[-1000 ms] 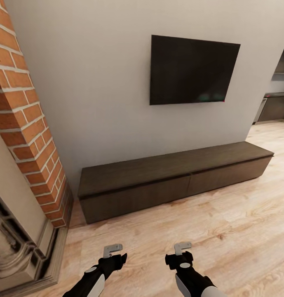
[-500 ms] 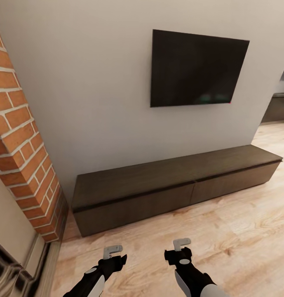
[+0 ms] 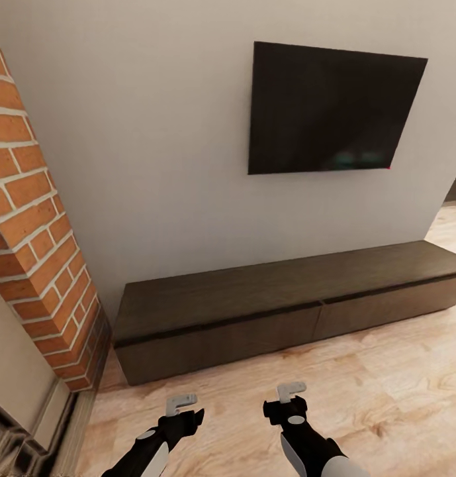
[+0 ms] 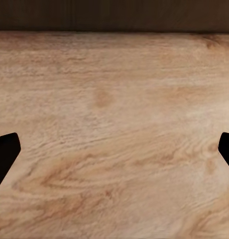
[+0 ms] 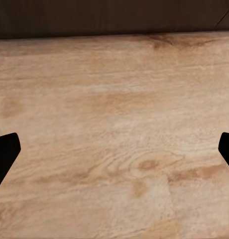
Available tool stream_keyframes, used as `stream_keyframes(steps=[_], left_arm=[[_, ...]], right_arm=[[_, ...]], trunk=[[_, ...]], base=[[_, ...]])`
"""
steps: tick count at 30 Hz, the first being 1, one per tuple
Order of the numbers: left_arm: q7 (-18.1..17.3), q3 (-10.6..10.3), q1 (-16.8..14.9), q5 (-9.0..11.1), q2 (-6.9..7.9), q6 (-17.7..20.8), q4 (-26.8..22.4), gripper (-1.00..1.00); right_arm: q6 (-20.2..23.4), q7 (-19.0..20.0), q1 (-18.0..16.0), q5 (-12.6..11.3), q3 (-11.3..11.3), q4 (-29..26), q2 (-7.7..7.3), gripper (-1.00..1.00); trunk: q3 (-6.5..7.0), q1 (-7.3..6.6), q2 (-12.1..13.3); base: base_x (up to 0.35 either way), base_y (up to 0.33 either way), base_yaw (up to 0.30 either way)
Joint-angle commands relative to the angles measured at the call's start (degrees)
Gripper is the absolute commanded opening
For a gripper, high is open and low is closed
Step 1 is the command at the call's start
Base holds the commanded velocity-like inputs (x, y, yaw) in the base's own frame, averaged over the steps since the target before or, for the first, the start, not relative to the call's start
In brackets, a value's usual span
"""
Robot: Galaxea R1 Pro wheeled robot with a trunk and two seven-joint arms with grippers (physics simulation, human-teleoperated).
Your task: Place each of the two pumpkins and all three candles from the living room inside a cabinet in the living room (use any cabinet), then make sure every cabinet is closed, and position the cauldron so it is next to a table in the living room.
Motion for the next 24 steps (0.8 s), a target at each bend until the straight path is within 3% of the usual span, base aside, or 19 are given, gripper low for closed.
stream_keyframes(steps=[1, 13, 24], left_arm=[[-0.03, -0.1, -0.02, 0.43, 0.01, 0.25, -0.05, 1.0], [-0.08, -0.11, -0.07, 0.4, 0.08, 0.15, -0.12, 1.0], [-0.12, -0.1, -0.02, 0.4, 0.1, 0.15, -0.12, 1.0]], right_arm=[[0.0, -0.35, -0.01, 0.42, 0.25, 0.04, -0.01, 1.0], [-0.02, -0.34, 0.01, 0.44, 0.26, 0.04, -0.01, 1.0], [-0.04, -0.27, -0.01, 0.41, 0.26, 0.04, -0.01, 1.0]], trunk=[[-0.05, 0.01, -0.02], [-0.05, 0.01, -0.02], [-0.05, 0.01, -0.02]], base=[[0.135, -0.171, 0.278], [0.014, -0.068, 0.276], [-0.051, 0.0, 0.035]])
